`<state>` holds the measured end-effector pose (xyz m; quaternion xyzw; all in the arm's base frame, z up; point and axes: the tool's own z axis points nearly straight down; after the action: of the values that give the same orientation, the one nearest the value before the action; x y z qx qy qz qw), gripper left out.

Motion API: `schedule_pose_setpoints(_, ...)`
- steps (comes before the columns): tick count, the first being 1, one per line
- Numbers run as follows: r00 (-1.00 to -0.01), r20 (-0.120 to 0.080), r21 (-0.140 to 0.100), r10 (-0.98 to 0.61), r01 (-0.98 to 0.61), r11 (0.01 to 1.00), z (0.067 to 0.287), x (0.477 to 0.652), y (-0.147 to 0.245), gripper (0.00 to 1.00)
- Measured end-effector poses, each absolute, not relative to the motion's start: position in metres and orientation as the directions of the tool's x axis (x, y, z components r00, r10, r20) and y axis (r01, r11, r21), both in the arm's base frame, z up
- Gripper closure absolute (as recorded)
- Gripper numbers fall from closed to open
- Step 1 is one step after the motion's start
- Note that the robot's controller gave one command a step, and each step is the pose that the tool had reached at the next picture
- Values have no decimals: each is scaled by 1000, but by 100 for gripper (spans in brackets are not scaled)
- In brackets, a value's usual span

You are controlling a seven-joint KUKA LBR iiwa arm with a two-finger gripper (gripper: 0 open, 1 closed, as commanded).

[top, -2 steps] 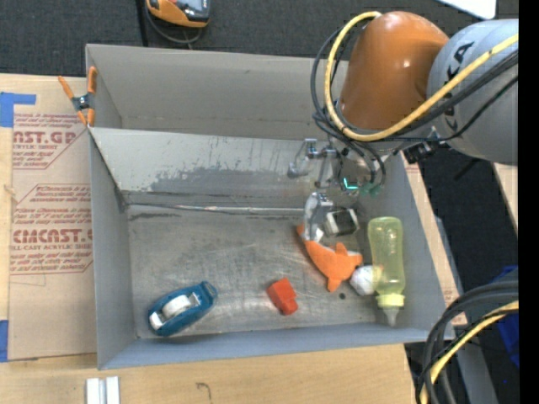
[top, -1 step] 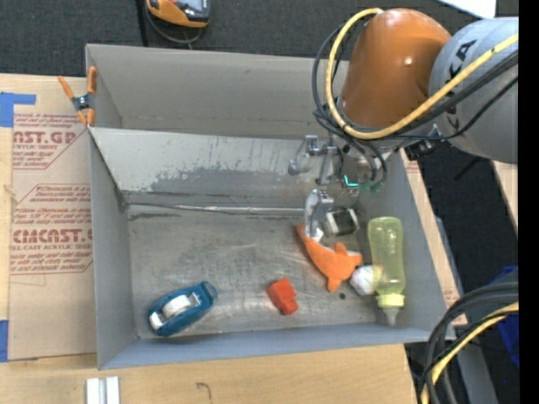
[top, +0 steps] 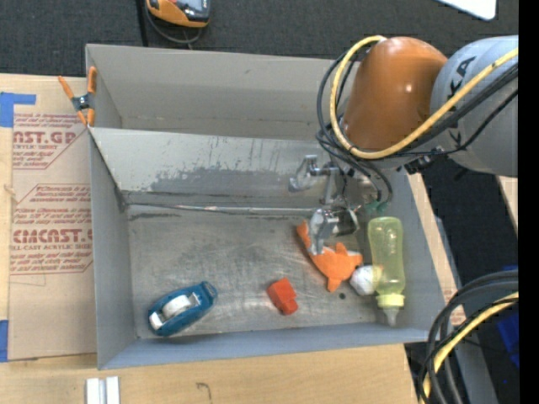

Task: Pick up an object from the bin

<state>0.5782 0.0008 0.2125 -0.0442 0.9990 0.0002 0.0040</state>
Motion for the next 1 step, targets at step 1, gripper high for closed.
schedule_pose_setpoints(1,-965,-6,-1,-261,-261,965,153,561,0,0)
